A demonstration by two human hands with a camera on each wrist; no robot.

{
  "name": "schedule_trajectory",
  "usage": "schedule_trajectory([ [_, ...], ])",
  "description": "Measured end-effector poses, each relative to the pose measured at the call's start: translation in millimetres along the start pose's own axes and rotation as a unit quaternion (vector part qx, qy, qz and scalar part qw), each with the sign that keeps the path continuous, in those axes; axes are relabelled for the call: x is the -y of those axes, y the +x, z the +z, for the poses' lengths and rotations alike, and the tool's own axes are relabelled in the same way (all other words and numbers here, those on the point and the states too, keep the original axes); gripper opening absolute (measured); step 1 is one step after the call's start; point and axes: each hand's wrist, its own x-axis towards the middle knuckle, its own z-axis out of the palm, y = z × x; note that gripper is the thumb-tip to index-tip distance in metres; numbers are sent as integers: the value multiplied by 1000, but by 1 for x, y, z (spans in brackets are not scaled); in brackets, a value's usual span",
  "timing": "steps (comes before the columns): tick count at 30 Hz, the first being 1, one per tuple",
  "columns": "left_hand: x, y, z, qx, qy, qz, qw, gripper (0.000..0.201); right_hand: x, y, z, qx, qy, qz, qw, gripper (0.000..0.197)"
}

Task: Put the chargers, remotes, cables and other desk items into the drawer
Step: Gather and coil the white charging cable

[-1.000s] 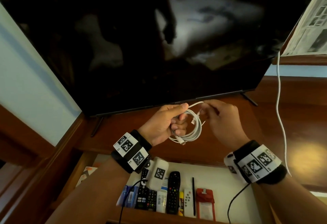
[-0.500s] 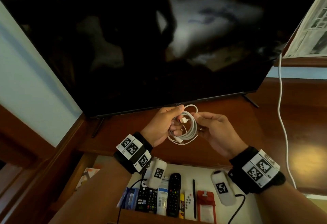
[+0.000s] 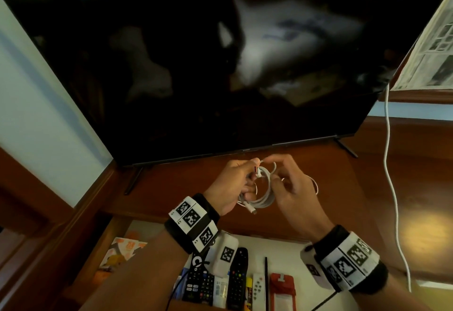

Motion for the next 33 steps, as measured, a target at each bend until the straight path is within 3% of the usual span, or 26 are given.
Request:
schedule_trajectory([
  [5, 1, 1, 2, -9, 31, 11, 999, 31, 9, 0, -5, 63, -36, -20, 997, 15],
  [12, 2, 2, 5, 17, 6, 8, 1000, 33, 6, 6, 1, 16, -196, -25, 980, 13],
  [16, 0, 8, 1, -8, 32, 20, 999, 28, 11, 5, 4, -27, -345, -14, 938, 18],
  [23, 8, 11, -3, 10, 100, 2, 995, 25, 16, 14, 12, -61, -209, -167, 962, 18],
  [28, 12, 5, -18, 86, 12, -44, 995, 38, 19, 26, -9, -103, -82, -96, 987, 12],
  [33, 1, -7, -30, 145, -60, -47, 987, 40, 5, 32, -31, -55, 10, -59, 997, 23],
])
